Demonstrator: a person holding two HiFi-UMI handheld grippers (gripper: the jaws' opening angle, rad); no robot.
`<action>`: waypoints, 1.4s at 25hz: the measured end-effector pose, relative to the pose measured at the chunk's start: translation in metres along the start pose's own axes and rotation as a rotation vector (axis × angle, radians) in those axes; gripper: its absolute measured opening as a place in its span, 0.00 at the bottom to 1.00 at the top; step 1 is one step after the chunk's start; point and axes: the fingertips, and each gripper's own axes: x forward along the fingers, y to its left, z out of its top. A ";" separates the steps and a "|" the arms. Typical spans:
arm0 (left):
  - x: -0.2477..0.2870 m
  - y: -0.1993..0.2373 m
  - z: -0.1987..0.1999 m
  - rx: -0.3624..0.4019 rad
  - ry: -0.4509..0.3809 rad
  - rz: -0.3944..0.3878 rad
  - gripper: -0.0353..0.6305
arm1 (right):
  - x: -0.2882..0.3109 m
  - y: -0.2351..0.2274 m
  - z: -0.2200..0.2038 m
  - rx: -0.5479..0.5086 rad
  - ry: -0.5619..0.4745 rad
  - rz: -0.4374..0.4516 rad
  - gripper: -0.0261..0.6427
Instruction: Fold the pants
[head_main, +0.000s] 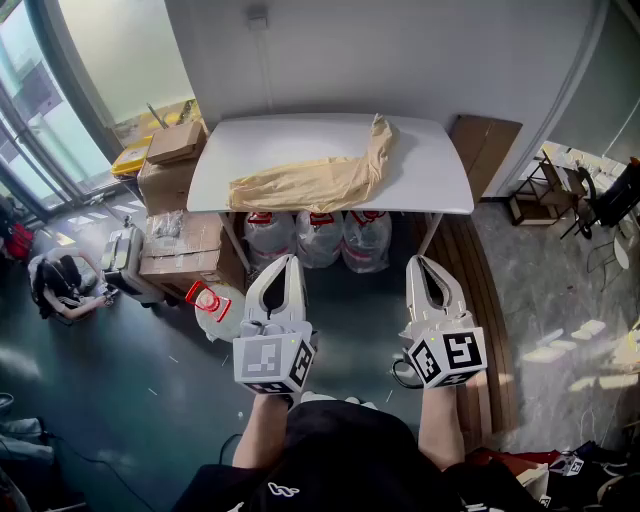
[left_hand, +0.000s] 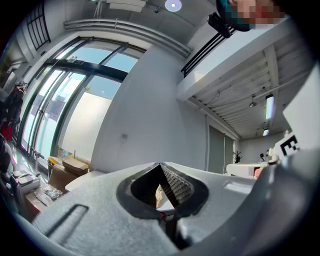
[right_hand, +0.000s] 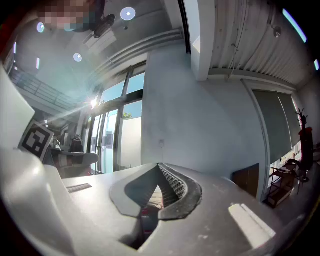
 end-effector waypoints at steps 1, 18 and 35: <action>-0.001 0.002 0.001 -0.002 0.000 0.003 0.06 | 0.000 0.001 0.000 0.000 0.000 0.001 0.05; -0.009 -0.007 -0.014 -0.011 0.051 0.001 0.06 | -0.012 -0.004 -0.014 0.053 0.029 0.001 0.05; -0.030 -0.039 -0.042 -0.041 0.064 0.039 0.06 | -0.055 -0.040 -0.031 0.061 0.026 0.012 0.05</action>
